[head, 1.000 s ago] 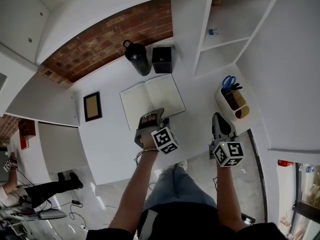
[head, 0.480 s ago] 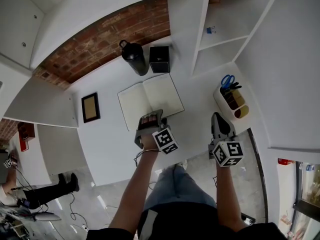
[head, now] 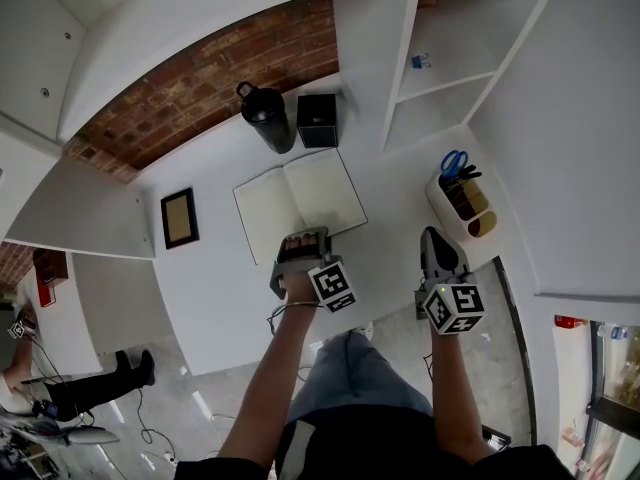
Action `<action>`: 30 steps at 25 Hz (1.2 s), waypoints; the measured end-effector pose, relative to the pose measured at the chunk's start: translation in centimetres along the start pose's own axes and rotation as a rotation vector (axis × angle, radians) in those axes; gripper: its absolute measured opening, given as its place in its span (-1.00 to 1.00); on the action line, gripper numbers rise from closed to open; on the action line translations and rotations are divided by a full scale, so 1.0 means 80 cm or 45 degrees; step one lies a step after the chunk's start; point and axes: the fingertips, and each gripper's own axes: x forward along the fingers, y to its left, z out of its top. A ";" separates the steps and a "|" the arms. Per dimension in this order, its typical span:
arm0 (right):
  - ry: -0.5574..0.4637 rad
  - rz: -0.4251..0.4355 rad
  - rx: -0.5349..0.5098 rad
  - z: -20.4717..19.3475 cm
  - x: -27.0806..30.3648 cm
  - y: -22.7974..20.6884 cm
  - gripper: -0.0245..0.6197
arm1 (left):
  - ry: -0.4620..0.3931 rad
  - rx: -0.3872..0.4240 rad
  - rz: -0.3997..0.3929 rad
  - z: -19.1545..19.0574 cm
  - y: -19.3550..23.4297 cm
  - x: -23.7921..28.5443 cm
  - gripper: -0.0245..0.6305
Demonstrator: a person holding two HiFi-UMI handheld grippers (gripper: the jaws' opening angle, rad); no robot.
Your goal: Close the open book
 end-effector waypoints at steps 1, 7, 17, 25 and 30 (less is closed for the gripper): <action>0.001 -0.001 -0.001 0.000 0.000 0.000 -0.93 | 0.002 0.001 -0.003 0.000 -0.002 0.000 -0.69; 0.002 -0.013 -0.003 0.001 -0.004 0.000 -0.93 | 0.009 -0.024 -0.029 0.000 -0.003 0.001 -0.74; -0.001 -0.009 -0.012 0.003 -0.010 0.005 -0.93 | -0.091 -0.207 -0.008 -0.001 0.008 -0.016 -0.80; -0.009 0.019 -0.013 0.009 -0.007 0.020 -0.93 | -0.150 -0.306 0.034 -0.009 0.011 -0.043 -0.82; -0.003 0.039 -0.012 0.009 -0.005 0.029 -0.93 | -0.237 -0.550 0.074 -0.021 0.020 -0.061 -0.83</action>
